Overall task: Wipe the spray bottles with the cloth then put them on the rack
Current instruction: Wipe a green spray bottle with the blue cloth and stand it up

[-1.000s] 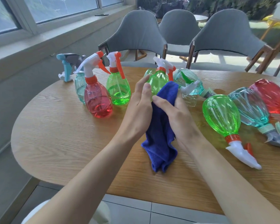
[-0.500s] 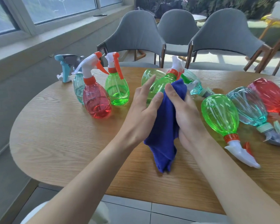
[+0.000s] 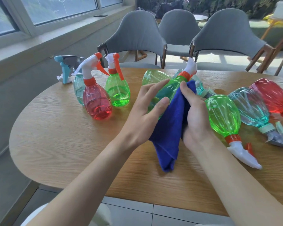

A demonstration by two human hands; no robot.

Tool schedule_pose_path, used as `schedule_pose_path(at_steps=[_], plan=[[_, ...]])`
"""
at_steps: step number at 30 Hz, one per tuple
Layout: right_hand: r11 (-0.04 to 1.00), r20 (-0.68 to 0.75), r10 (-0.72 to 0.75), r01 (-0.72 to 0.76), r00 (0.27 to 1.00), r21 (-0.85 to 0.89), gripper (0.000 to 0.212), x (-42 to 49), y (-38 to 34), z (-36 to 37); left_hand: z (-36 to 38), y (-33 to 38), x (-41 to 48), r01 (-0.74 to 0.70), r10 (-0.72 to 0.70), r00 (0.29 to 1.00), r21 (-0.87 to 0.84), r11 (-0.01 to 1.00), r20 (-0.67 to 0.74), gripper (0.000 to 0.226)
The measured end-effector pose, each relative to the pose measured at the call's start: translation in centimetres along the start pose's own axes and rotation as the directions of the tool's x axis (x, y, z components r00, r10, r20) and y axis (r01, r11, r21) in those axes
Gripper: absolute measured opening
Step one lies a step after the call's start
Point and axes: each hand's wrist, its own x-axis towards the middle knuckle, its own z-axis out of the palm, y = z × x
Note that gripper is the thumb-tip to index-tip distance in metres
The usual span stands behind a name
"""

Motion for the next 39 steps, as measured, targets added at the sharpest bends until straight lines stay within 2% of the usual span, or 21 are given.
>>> schedule_pose_path(at_steps=[2,5,8,11,15,20,24,27,30,31,34,36,39], plan=[[1.000,0.013,0.025,-0.025,1.000,-0.005,0.063,0.3,-0.6,-0.2,-0.2,0.1,-0.1,-0.022,0.021,0.999,0.020,1.000,0.024,0.046],[0.998,-0.018,0.066,-0.066,0.998,0.006,0.069,0.3,-0.9,-0.4,0.3,0.0,-0.4,-0.043,0.039,0.998,0.084,0.996,0.051,0.048],[0.999,-0.064,0.043,-0.043,0.997,-0.011,0.058,0.0,-0.3,0.1,0.8,-0.2,-0.3,0.025,-0.027,0.999,0.072,0.997,0.023,0.047],[0.999,-0.024,-0.009,0.008,1.000,-0.049,0.037,-0.6,0.6,0.9,0.6,-0.1,0.2,0.122,-0.122,0.992,0.003,0.992,-0.036,0.044],[0.992,0.045,-0.047,0.052,0.998,-0.112,0.038,-1.0,1.4,1.6,0.4,-0.3,0.6,0.188,-0.198,0.974,-0.092,0.978,-0.109,0.040],[0.975,0.051,-0.114,0.122,0.992,-0.185,0.070,-1.2,1.5,1.9,0.6,-0.2,0.8,0.228,-0.259,0.952,-0.189,0.955,-0.164,0.036],[0.951,0.064,-0.135,0.147,0.989,-0.272,0.087,-1.1,1.7,1.6,0.6,-0.7,1.2,0.288,-0.347,0.928,-0.328,0.900,-0.138,0.039],[0.915,0.125,-0.153,0.188,0.980,-0.357,0.090,-0.6,1.8,1.1,0.6,-0.8,1.4,0.350,-0.438,0.890,-0.421,0.837,-0.131,0.041],[0.791,0.169,-0.198,0.260,0.965,-0.554,0.102,-0.2,2.7,0.7,0.4,-1.1,1.8,0.413,-0.554,0.822,-0.533,0.738,-0.131,0.044],[0.764,0.163,-0.216,0.271,0.963,-0.586,0.103,-0.1,3.1,0.5,0.4,-1.1,2.0,0.417,-0.559,0.821,-0.547,0.725,-0.115,0.045],[0.769,0.138,-0.224,0.262,0.965,-0.583,0.096,0.2,3.6,0.3,0.2,-1.0,2.0,0.422,-0.534,0.841,-0.514,0.746,-0.085,0.025],[0.764,0.149,-0.226,0.270,0.963,-0.585,0.089,0.3,3.4,0.2,-0.1,-1.2,1.7,0.399,-0.525,0.848,-0.567,0.721,-0.071,0.034],[0.817,0.131,-0.192,0.232,0.973,-0.528,0.079,0.1,2.3,0.5,-0.3,-1.9,1.9,0.401,-0.554,0.832,-0.659,0.636,-0.029,0.070]])
